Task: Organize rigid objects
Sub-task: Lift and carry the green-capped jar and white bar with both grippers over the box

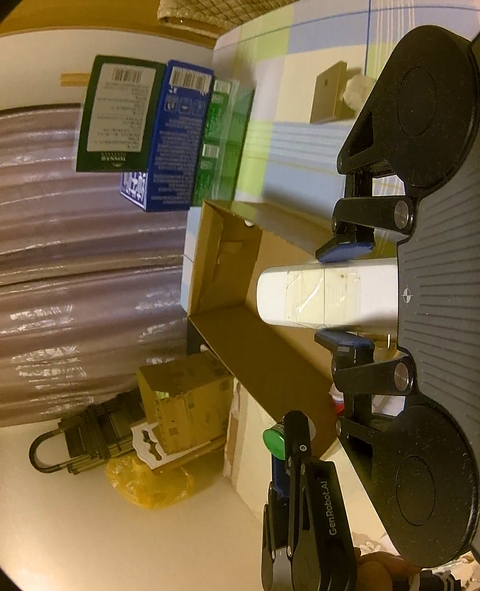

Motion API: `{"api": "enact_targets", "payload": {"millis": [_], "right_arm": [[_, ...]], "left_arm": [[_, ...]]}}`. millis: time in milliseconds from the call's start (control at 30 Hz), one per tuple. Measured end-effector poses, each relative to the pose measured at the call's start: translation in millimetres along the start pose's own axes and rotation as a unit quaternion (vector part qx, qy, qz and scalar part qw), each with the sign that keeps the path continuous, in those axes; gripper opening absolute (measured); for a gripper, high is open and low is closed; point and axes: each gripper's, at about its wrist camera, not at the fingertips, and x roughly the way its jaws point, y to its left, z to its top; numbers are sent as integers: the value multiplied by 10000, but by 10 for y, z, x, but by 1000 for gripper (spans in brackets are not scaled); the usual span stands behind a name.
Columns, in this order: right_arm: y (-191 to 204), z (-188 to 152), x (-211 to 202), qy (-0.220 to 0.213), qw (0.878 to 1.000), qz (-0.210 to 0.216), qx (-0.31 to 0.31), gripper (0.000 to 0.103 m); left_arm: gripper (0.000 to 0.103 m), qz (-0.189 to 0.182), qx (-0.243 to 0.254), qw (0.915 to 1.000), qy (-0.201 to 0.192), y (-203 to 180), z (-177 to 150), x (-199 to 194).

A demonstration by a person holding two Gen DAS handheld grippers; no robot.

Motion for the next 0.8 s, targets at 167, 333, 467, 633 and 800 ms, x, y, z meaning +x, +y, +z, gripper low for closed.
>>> {"api": "enact_targets", "payload": {"millis": [167, 333, 467, 633, 800], "right_arm": [[34, -4, 190, 121, 9999, 55, 61, 37], [39, -13, 325, 214, 9997, 109, 99, 37], [31, -30, 420, 281, 9994, 135, 148, 37], [56, -39, 494, 342, 9991, 165, 196, 37], [68, -62, 548, 386, 9988, 199, 238, 37]], "left_arm": [[25, 9, 18, 10000, 95, 100, -5, 162], [25, 9, 12, 9998, 206, 158, -32, 312], [25, 1, 1, 9996, 276, 186, -39, 404], [25, 11, -22, 9995, 330, 221, -43, 483], [25, -2, -31, 9992, 389, 215, -68, 543]]}}
